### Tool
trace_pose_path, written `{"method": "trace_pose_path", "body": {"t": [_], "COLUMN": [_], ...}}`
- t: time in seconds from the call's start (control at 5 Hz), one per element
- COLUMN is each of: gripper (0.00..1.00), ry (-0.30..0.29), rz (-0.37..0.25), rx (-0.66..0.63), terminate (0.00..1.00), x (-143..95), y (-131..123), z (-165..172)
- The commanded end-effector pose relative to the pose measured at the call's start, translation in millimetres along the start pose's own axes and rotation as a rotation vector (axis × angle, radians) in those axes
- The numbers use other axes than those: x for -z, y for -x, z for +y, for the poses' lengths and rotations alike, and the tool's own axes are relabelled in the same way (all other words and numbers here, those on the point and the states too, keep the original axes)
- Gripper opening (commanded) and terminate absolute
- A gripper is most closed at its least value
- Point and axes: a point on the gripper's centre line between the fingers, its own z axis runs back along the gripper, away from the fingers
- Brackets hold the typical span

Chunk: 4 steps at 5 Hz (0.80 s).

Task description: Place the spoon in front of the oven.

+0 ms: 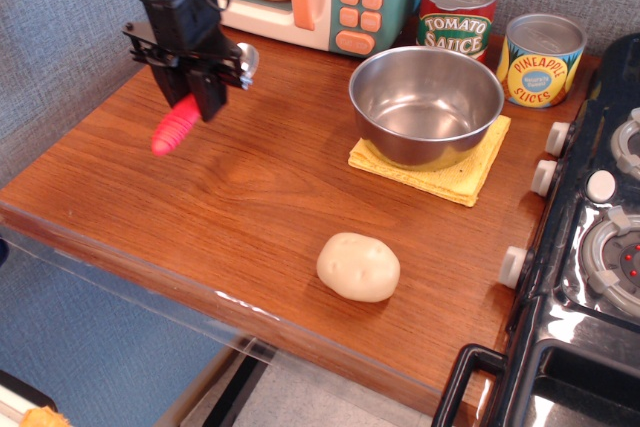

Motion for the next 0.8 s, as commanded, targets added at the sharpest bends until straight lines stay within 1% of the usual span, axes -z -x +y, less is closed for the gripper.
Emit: {"method": "trace_pose_path", "body": {"t": [0.0, 0.2, 0.4, 0.6], "gripper": [0.00, 0.00, 0.00, 0.00], "ry": [-0.045, -0.057, -0.077, -0.069], "rz": [-0.001, 0.022, 0.066, 0.080], "rx": [-0.055, -0.021, 0.072, 0.147], "terminate": [0.00, 0.00, 0.00, 0.00], "x": [11, 20, 30, 35], "y": [-32, -45, -67, -76], "z": [53, 63, 63, 67]}}
